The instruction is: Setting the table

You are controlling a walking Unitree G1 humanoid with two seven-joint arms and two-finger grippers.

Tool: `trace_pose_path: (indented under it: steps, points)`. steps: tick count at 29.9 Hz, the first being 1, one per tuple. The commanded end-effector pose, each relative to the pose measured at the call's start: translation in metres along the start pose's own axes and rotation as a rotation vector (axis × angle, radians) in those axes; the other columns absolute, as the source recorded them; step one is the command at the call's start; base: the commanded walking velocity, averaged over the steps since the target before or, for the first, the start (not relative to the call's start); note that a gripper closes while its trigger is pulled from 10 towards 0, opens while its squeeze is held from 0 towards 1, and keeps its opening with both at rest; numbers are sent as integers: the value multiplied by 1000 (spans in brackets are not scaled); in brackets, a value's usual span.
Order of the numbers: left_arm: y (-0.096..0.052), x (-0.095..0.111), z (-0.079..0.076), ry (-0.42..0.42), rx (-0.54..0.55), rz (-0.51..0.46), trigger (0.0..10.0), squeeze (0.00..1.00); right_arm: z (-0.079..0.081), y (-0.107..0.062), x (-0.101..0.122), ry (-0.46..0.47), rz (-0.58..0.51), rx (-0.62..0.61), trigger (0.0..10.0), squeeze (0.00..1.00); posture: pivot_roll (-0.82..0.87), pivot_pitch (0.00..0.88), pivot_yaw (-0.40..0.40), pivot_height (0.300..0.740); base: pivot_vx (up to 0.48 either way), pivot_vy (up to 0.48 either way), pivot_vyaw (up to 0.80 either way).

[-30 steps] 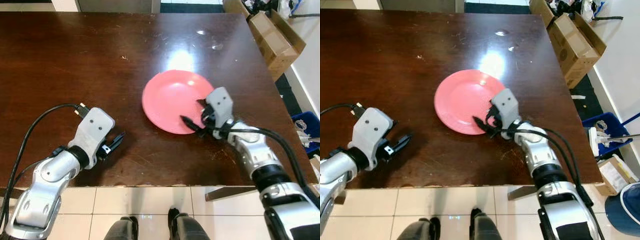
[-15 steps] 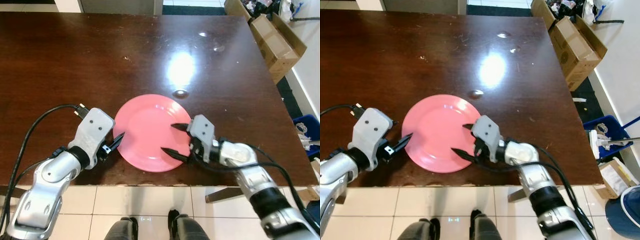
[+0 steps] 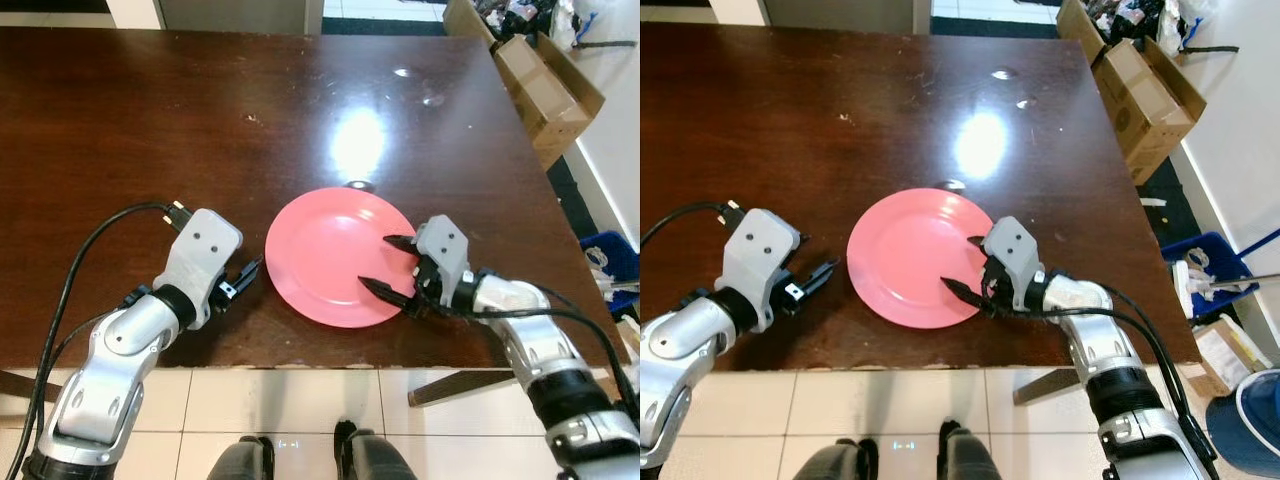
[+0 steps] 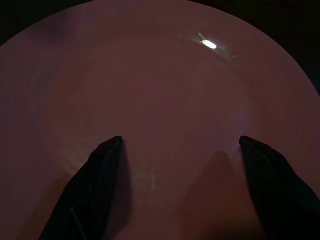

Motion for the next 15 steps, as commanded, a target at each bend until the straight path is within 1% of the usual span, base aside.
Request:
trace_pose_path:
  steps: [1,2,5,7,9,15]
  points:
    - [-2,-6,0,-9,8,13,10000,0,6,2,-1,30,-4,32,10000,0,-33,171,21,740,0,0,0]
    - [-2,-6,0,-9,8,13,10000,0,6,2,-1,30,-4,32,10000,0,-33,171,21,740,0,0,0]
    - [-1,-6,0,-16,14,10,10000,0,-3,0,10,33,-49,17,10000,0,-38,169,17,740,0,0,0]
    - [0,-8,-1,-24,15,8,10000,0,-13,-4,21,32,-90,-13,10000,0,-42,169,17,740,0,0,0]
    - [1,-8,-2,-29,15,7,10000,0,-18,-6,27,32,-110,-31,10000,0,-42,169,17,740,0,0,0]
    - [1,-8,-2,-30,16,7,10000,0,-18,-6,27,32,-112,-33,10000,0,-42,169,17,740,0,0,0]
Point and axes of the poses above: a point about 5 cm out from each wrist's last joint towards the gripper, its own y axis pointing out of the wrist towards the gripper, its own x axis along the axis of the wrist's last joint, z = x × y, the point moved 2 cm from there along y, pointing out of the wrist towards the gripper, and after that the axes turned 13 degrees about -y, right-handed, at the moved point
